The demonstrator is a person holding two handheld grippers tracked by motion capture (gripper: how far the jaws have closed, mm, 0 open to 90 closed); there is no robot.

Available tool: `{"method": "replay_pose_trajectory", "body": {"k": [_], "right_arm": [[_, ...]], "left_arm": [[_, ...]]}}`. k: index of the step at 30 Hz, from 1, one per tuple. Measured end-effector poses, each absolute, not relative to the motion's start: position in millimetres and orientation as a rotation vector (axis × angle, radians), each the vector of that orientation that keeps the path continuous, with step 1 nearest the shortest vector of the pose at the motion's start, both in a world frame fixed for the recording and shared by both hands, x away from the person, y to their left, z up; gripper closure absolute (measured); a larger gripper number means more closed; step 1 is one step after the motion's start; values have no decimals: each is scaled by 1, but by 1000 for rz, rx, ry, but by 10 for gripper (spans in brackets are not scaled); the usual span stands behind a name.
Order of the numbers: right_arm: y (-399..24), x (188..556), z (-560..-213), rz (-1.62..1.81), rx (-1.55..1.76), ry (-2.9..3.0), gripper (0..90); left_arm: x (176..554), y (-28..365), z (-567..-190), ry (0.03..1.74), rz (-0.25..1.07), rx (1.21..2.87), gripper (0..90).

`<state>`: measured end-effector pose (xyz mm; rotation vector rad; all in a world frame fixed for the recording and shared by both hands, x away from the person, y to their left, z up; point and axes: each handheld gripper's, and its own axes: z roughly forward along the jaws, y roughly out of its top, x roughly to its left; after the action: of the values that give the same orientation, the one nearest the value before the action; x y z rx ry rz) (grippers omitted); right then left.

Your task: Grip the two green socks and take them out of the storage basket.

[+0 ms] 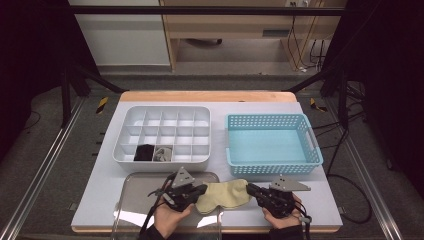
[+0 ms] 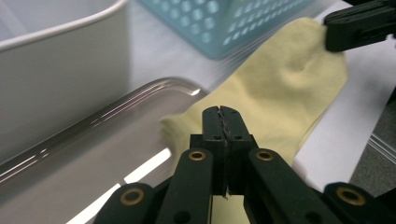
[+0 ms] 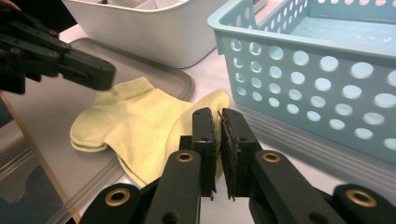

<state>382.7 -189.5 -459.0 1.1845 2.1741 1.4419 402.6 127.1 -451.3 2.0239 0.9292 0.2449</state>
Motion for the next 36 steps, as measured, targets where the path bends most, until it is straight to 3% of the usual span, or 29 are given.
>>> {"method": "replay_pose_trajectory", "body": {"k": [7,36], "right_arm": [[-186,383,-457,1438,1165,2192,845],[-141,389,-440,1478,1004,2335,845]], "left_arm": [[402,150,-463,986,262,2032,893],[397,146,-476,964,228,2082,893]]}}
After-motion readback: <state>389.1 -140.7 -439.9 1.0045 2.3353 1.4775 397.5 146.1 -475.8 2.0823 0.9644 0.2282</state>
